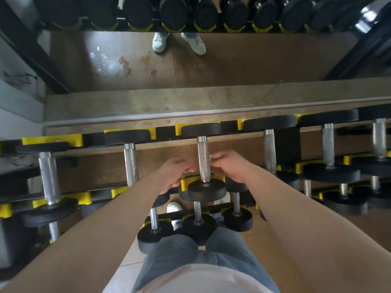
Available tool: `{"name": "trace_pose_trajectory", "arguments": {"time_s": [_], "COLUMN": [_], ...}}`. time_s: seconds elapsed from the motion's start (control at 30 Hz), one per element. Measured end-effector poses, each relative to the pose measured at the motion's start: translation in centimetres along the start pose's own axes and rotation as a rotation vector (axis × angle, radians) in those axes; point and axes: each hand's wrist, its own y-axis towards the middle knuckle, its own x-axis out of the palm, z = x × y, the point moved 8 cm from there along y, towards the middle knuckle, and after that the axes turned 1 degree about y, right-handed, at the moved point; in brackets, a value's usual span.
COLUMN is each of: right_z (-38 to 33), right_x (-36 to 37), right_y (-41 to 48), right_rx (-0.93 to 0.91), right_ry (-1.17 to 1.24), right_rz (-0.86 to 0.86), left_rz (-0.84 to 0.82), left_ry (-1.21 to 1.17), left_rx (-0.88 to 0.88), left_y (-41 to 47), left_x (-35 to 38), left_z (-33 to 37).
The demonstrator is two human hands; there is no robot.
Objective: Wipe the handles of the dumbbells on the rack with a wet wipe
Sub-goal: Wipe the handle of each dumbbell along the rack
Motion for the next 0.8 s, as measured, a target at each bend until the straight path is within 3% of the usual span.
{"name": "trace_pose_trajectory", "arguments": {"time_s": [0.07,0.13,0.27,0.37,0.43,0.53,0.6,0.67,0.77,0.8], "right_z": [1.0,0.9,-1.5,-2.5,-1.9,0.2,0.6,-0.2,-2.3,-2.8], "right_x": [0.1,0.1,0.2,0.1,0.3,0.2,0.2,0.2,-0.2,-0.4], "right_y": [-0.2,0.1,1.9,3.0,2.4,1.0,0.5,0.7,1.1,1.2], "right_rx": [0.049,0.061,0.002,-0.033,-0.001,0.104,0.120,0.092,0.008,-0.032], "right_ry": [-0.245,-0.269,0.282,0.402,0.239,-0.285,-0.434,-0.260,0.390,0.484], "right_rz": [-0.034,-0.019,0.087,0.124,0.059,-0.053,-0.073,-0.008,0.132,0.180], "left_rz": [-0.007,-0.024,-0.026,-0.015,-0.001,-0.001,-0.008,-0.016,-0.005,0.001], "left_ry": [0.009,0.034,0.053,0.075,0.076,0.069,0.063,0.054,0.061,0.061], "left_rx": [-0.009,-0.009,-0.009,-0.003,0.001,0.000,-0.006,-0.005,-0.001,0.002], "left_y": [-0.1,-0.4,-0.4,-0.4,-0.4,-0.3,-0.3,-0.5,-0.6,-0.5], "left_x": [0.2,0.6,0.7,0.6,0.5,0.6,0.9,1.1,1.0,0.9], "left_z": [0.0,0.3,0.4,0.7,0.9,0.7,0.5,0.5,0.8,0.8]}}
